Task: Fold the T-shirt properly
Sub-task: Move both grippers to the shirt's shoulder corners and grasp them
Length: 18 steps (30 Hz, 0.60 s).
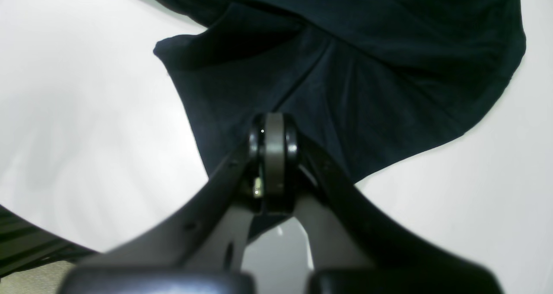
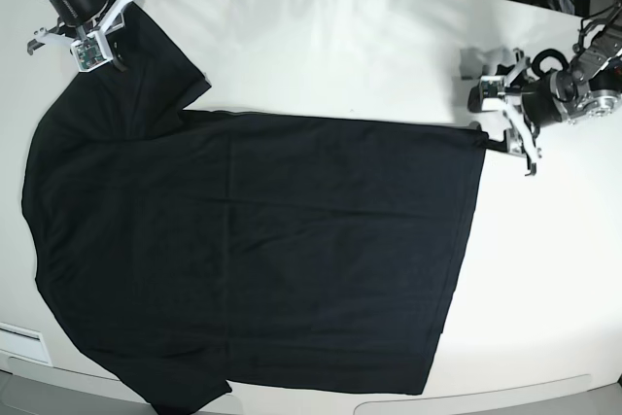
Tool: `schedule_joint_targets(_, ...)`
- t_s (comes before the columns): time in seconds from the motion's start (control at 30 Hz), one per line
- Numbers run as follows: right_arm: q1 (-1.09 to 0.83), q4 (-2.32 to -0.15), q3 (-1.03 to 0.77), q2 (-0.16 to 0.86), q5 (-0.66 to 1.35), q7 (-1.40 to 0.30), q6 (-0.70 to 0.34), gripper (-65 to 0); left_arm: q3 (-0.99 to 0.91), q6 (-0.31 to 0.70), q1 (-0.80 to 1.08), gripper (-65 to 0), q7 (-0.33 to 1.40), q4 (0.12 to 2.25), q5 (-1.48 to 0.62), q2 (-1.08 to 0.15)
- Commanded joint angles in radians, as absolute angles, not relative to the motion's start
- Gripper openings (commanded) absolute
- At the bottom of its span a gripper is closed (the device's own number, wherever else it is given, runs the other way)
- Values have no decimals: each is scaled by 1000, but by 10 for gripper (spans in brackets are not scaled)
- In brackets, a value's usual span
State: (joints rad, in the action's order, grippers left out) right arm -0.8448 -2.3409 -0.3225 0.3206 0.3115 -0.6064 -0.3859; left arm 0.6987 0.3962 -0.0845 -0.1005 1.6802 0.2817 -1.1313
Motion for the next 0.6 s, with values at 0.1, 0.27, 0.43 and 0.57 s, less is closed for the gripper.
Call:
schedule_joint_targets(0.1,-851,-2356,-327,327,314,-587,-385,-650,844,377,-219,-281,-31,1610,307,-1094)
schedule_joint_targets(0.27,-854,-2356,-327,327,314,-587,-387,-650,939,378,-303,-282,-18,1565,306,-1068)
schedule_joint_targets(0.43,-832,-2356,-327,330,263,-563,-404,-650,955,376,-314,-603,-11,1562,277,-1050)
schedule_joint_targets(0.57,-779,-2320,-327,336,247,-545,-405,-632,955,370,-313,-650,38,1563,248,-1038)
